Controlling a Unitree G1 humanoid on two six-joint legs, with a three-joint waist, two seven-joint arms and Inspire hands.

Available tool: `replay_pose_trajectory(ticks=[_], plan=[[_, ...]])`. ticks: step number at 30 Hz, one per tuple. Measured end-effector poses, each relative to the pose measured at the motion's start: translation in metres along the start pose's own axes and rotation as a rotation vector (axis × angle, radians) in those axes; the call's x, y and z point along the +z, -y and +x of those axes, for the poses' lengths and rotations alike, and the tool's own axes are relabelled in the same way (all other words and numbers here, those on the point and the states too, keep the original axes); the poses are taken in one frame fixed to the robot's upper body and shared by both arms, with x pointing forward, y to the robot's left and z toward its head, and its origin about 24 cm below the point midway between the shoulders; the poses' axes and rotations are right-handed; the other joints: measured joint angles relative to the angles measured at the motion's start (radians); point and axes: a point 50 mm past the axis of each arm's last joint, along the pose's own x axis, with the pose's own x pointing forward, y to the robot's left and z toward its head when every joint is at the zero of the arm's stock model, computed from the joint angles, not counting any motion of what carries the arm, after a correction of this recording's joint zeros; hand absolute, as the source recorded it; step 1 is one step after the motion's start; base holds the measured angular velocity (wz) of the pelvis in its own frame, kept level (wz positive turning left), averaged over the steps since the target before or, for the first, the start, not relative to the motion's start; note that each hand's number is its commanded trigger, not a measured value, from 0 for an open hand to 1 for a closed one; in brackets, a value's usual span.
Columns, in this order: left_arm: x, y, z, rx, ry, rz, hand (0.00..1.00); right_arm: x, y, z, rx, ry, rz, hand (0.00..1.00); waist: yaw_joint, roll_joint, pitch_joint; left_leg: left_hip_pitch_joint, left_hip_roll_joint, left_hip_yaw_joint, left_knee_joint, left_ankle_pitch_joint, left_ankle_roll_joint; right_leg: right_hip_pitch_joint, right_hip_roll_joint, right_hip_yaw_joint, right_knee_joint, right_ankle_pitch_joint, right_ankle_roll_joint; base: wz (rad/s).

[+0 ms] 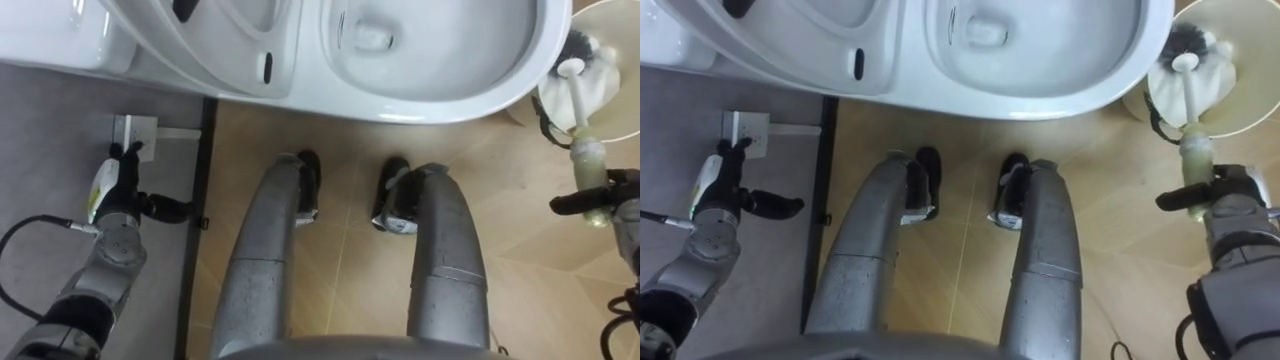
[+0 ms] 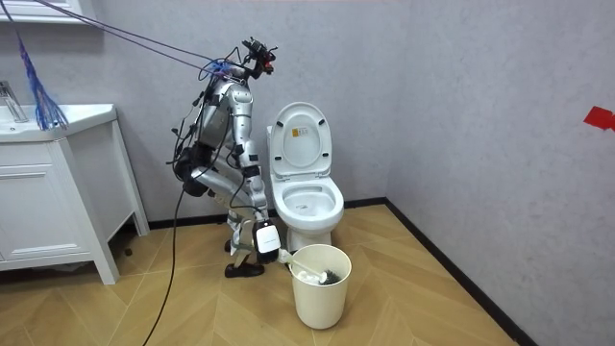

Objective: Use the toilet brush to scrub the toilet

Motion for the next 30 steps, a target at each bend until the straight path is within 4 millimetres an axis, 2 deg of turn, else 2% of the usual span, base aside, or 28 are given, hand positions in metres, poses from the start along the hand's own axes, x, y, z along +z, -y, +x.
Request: replay_pose_trajectory(ticks=[6, 21, 25, 30], plan=[[0.000, 0.000, 0.000, -0.002, 0.000, -0.002, 0.00, -0.002, 0.000, 0.000, 0.000, -0.013, -0.003, 1.00, 0.001, 0.005, -0.0023, -0.008, 0.000, 0.000, 0.000, 0.000, -0.001, -0.010, 0.000, 0.000, 0.002, -0.001, -0.001, 0.00], [-0.002, 0.001, 0.000, -0.013, -0.018, -0.036, 0.00, -0.009, -0.001, 0.000, 0.007, -0.041, 0.075, 1.00, -0.004, 0.004, -0.0021, 0.012, -0.005, 0.002, -0.008, 0.000, -0.005, 0.010, -0.005, 0.001, 0.000, -0.005, -0.003, 0.00], [-0.015, 0.004, -0.005, -0.051, -0.066, -0.024, 0.00, -0.019, -0.003, -0.001, 0.021, -0.069, 0.071, 1.00, -0.005, 0.004, -0.0028, 0.061, -0.005, -0.005, -0.040, 0.002, -0.005, 0.066, -0.004, -0.010, -0.039, -0.001, 0.003, 0.00], [-0.053, 0.012, -0.020, -0.114, -0.239, -0.039, 0.00, -0.051, -0.013, -0.005, 0.050, -0.150, 0.072, 1.00, -0.002, -0.006, -0.0052, 0.161, -0.004, -0.007, -0.121, 0.015, 0.009, 0.176, 0.003, -0.023, -0.131, 0.012, 0.021, 0.00]])
